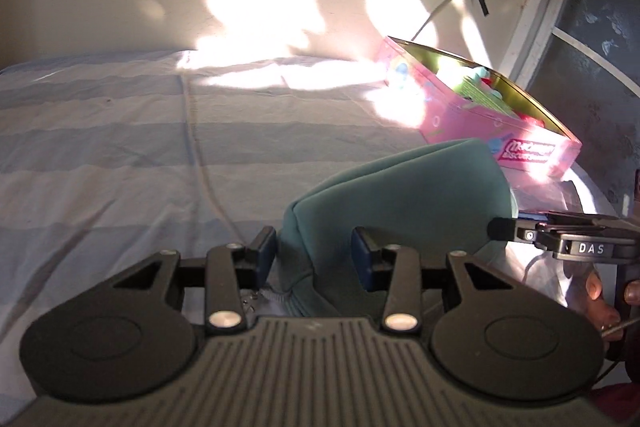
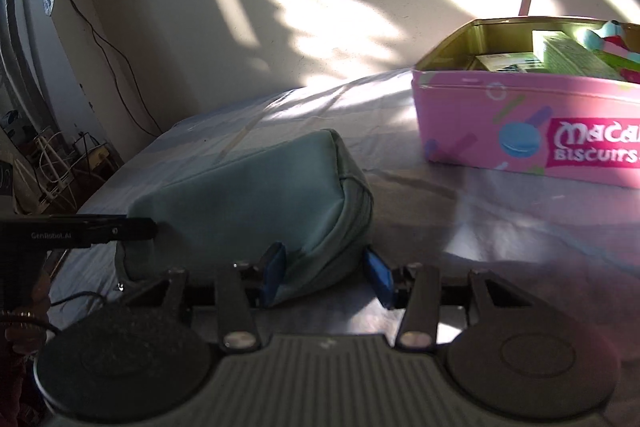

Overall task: Organize objects
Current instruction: 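Carry the mint-green pouch with the left gripper and lay it in the tin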

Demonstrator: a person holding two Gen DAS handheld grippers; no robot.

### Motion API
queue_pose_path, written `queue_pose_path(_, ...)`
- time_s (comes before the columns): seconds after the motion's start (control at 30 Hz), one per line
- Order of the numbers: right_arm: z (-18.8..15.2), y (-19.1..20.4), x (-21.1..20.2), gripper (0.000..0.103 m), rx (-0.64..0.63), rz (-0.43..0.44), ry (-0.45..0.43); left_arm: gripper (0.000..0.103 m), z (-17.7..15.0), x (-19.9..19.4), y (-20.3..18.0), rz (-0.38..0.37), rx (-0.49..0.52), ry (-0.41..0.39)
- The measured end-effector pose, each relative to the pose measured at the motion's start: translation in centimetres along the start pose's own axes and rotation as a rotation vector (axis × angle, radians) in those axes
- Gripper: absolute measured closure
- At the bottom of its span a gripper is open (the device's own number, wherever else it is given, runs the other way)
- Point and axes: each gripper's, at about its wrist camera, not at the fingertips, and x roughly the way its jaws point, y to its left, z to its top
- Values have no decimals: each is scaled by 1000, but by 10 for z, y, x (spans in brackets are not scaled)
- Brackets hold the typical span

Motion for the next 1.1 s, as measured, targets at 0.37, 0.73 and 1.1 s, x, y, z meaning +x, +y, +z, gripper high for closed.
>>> queue_pose_path(0.37,-17,-75,-109,59,122,-167,-225,60,47,44,-110,-157,219,4)
queue_pose_path(0.73,121,-174,-88,57,162,-252,-341,59,172,112,-190,-83,311,-141)
queue_pose_path(1.1,185,-236,4,40,185,-336,-103,54,216,237,-190,82,243,-28)
